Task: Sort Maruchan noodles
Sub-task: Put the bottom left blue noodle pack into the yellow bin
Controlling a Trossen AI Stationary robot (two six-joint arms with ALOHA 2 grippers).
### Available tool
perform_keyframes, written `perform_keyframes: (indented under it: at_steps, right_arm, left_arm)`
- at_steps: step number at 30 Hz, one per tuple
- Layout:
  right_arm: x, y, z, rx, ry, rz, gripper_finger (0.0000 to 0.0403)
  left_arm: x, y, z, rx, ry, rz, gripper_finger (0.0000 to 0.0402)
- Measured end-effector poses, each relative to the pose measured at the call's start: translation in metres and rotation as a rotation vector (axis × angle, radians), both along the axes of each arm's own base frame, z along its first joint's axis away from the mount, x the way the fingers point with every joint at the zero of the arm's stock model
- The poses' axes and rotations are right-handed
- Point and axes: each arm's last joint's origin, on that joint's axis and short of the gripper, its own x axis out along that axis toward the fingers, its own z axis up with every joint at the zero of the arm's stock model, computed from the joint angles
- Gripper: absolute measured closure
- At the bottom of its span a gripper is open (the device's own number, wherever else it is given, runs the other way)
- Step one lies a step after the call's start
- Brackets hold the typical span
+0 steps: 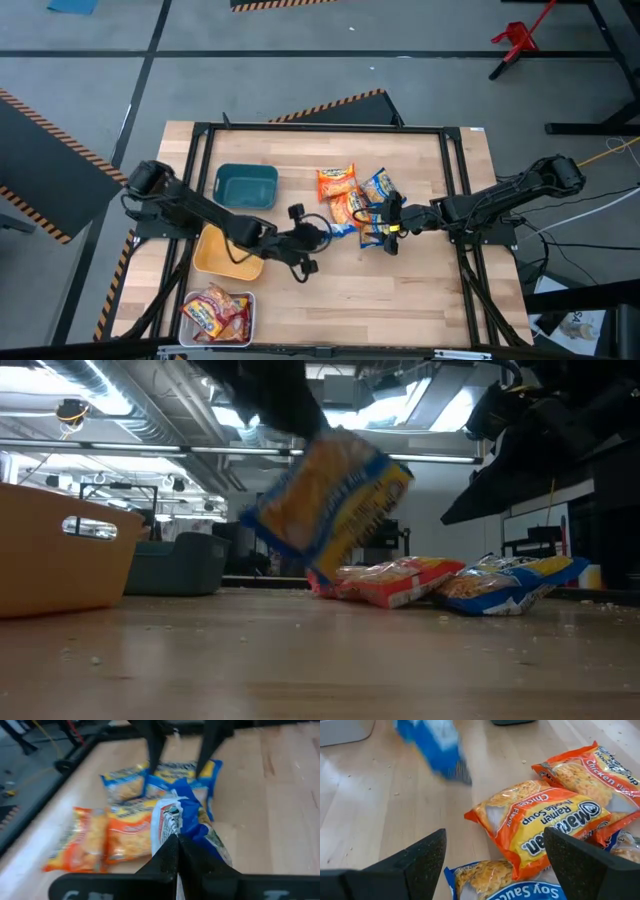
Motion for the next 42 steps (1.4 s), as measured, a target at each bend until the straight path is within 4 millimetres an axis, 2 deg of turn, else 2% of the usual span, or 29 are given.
perform_keyframes:
  at_steps: [8,15,24,33,42]
  right_arm:
    - [0.0,0.0,-0.001,0.005,0.007,-0.004,0.0084]
    - [-0.001,0.0,-0.001,0.013,0.009,-0.019,0.0084]
    - [-0.001,0.0,-0.001,0.012,0.008,-0.02,0.0084]
    - [-0.001,-0.001,-0.001,-0.003,0.005,-0.042,0.0084]
    - [-0.001,-0.002,-0.001,-0.013,0.002,-0.056,0.0084]
  left_arm:
    - [-0.042,-0.005,0.052,0.046,-0.09,0.06,0.0401]
    - [-0.096,-0.01,0.069,-0.026,-0.052,0.126,0.0401]
    - [-0.149,-0.005,0.073,-0.231,0.076,0.169,0.0401]
    - [-0.176,-0.003,0.06,-0.335,0.325,0.271,0.0401]
    - [-0.189,-0.01,0.056,-0.316,0.379,0.246,0.0401]
